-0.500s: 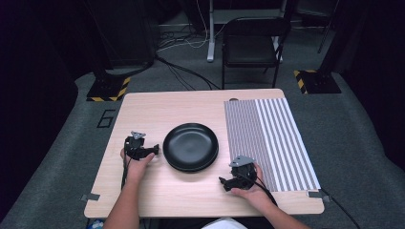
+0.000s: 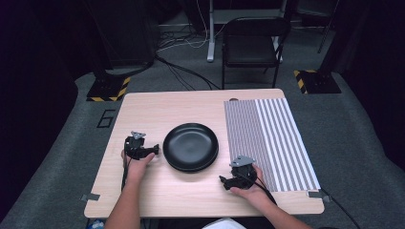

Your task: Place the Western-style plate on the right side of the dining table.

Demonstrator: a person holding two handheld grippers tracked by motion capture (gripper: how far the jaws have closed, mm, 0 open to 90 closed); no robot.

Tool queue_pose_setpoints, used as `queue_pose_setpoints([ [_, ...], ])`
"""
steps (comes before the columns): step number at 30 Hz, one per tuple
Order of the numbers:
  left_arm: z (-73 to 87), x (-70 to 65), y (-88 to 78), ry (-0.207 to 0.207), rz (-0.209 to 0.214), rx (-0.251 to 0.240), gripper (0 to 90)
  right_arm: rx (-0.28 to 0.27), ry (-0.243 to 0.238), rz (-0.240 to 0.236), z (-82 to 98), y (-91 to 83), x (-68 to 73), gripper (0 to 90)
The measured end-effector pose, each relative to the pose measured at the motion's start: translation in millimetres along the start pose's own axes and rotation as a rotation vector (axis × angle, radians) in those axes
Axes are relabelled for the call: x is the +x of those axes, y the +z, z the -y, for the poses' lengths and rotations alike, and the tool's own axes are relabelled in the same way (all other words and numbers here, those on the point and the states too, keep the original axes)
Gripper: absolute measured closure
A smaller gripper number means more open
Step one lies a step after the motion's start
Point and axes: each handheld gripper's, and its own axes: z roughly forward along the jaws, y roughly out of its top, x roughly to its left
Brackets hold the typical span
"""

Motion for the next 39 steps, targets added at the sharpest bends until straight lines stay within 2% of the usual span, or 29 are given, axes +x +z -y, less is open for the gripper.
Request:
queue_pose_setpoints([
  [16,0.4,-0.3,-0.7,-0.005,-0.007,-0.002,15.7,-0.001,0.005,0.006,-0.6,0.3,0.6,14.2],
  [23,0.1,-0.2,-1.1,-0.019,-0.024,-0.011,21.3,-0.01,0.005,0.009,-0.3,-0.8,-0.6,20.1],
  [25,0.0,-0.4,-1.6,-0.018,-0.023,-0.012,23.9,-0.012,0.022,0.017,-0.4,-1.4,-0.6,23.6],
  [27,-0.5,-0.3,-2.0,-0.019,-0.021,-0.013,29.6,-0.015,0.027,0.027,-0.5,-2.8,-1.4,31.5],
  [28,-1.1,0.2,-2.7,-0.019,-0.022,-0.011,29.6,-0.015,0.027,0.027,-0.5,-2.8,-1.4,31.5],
  [29,-1.6,0.8,-3.0,-0.02,-0.024,-0.011,35.0,-0.012,0.021,0.027,-0.6,-5.5,-1.5,38.9],
  [31,-2.9,1.4,-5.9,-0.059,-0.028,0.007,38.7,-0.018,0.014,0.027,-0.2,-7.8,-0.5,39.9],
  [32,-2.9,1.4,-5.9,-0.059,-0.028,0.007,39.8,-0.021,0.011,0.027,-0.2,-9.2,0.6,40.0],
  [33,-3.2,2.3,-7.3,-0.075,-0.014,0.01,39.8,-0.021,0.011,0.027,-0.2,-9.2,0.6,40.0],
  [34,-3.5,1.9,-8.6,-0.078,-0.004,0.008,40.8,-0.031,-0.003,0.033,-1.3,-11.8,1.3,39.8],
  [39,-5.6,0.4,-15.5,-0.053,0.012,-0.008,43.8,-0.032,0.008,0.022,-6.1,-16.5,0.0,39.3],
])
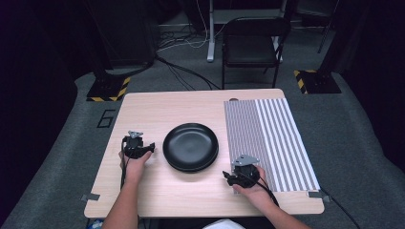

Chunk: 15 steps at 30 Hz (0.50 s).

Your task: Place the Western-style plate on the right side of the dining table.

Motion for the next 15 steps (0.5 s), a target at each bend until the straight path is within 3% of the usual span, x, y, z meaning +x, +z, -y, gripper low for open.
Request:
queue_pose_setpoints([
  [5,-3.2,-3.4,-7.1,0.037,0.012,-0.011,44.4,0.016,0.0,-0.009,-2.8,-2.3,-0.3,41.4],
  [10,-4.2,-6.5,-10.5,0.03,0.034,-0.009,44.3,0.06,-0.001,-0.03,-7.2,0.3,-3.8,43.2],
  [15,-5.1,-7.9,-11.5,0.022,0.037,-0.01,44.7,0.054,0.005,-0.022,-11.0,0.7,-3.5,43.1],
])
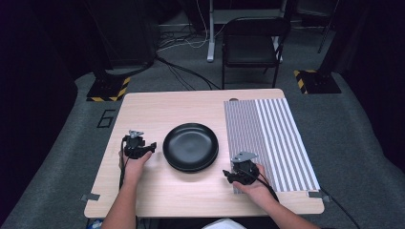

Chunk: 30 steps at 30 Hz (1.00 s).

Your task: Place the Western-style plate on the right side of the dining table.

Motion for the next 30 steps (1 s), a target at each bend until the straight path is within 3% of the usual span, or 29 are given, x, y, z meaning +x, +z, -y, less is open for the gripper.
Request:
queue_pose_setpoints([
  [7,-2.7,-3.6,-4.1,0.009,0.008,-0.006,44.5,-0.014,0.007,-0.004,-5.9,2.5,-1.3,44.7],
  [12,-5.3,-10.0,-4.9,0.02,0.051,-0.02,45.3,-0.015,0.019,-0.028,-13.3,4.1,-3.2,48.6],
  [20,-8.8,-15.4,-8.2,0.034,0.061,-0.014,47.0,-0.03,0.044,-0.018,-23.3,4.7,-8.3,48.6],
  [26,-10.9,-16.7,-12.1,0.025,0.08,-0.041,47.4,-0.052,0.056,-0.01,-31.0,3.8,-12.0,48.8],
  [28,-11.7,-17.1,-13.0,0.03,0.087,-0.039,47.0,-0.063,0.037,0.01,-34.9,4.7,-12.5,49.3],
  [30,-12.6,-18.2,-13.1,0.004,0.115,-0.031,47.2,-0.061,0.038,0.007,-36.4,5.5,-13.1,49.5],
])
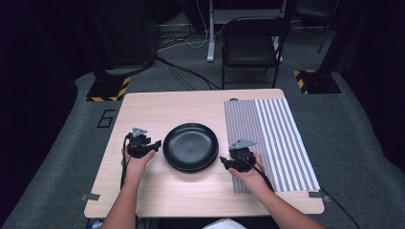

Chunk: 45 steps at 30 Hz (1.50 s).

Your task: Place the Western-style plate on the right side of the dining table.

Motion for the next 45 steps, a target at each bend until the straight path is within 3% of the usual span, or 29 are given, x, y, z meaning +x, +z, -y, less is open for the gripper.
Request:
queue_pose_setpoints([
  [3,-1.5,-4.2,-0.5,0.019,0.011,0.009,48.2,-0.002,0.016,-0.006,-4.8,3.1,-0.7,49.3],
  [9,-4.2,-10.2,-1.7,0.018,0.033,0.01,47.1,-0.011,0.036,-0.004,-12.0,7.5,-3.7,49.4],
  [13,-4.5,-10.6,-1.7,-0.009,0.05,0.019,47.7,-0.014,0.044,0.007,-15.2,10.5,-5.4,48.9],
  [15,-5.0,-10.3,-2.9,-0.043,0.094,0.014,50.6,-0.017,0.049,0.014,-16.6,11.6,-6.4,49.2],
  [17,-5.3,-10.4,-3.3,-0.046,0.1,0.013,51.8,-0.017,0.055,0.015,-17.6,12.5,-7.0,49.2],
  [19,-5.4,-12.0,-3.0,-0.078,0.114,0.017,53.1,-0.02,0.066,0.007,-20.2,14.8,-9.5,51.7],
  [28,-4.7,-12.2,-0.8,-0.106,0.14,0.043,62.2,0.001,0.081,-0.007,-26.5,21.4,-13.0,58.4],
  [33,-4.1,-9.9,-0.7,-0.154,0.175,0.056,65.8,-0.002,0.085,-0.008,-30.1,25.2,-14.8,61.2],
  [37,-3.2,-7.9,0.2,-0.186,0.194,0.068,68.9,-0.007,0.116,-0.014,-30.3,26.7,-16.5,61.7],
  [40,-3.3,-8.0,-0.2,-0.184,0.192,0.068,70.1,-0.011,0.127,-0.01,-30.2,27.8,-17.4,59.1],
  [41,-3.5,-8.6,-0.7,-0.201,0.194,0.07,69.8,-0.015,0.155,-0.023,-30.2,28.9,-18.6,56.1],
  [45,-2.5,-8.5,1.6,-0.198,0.186,0.099,70.8,-0.014,0.182,-0.029,-31.7,31.0,-18.7,56.1],
])
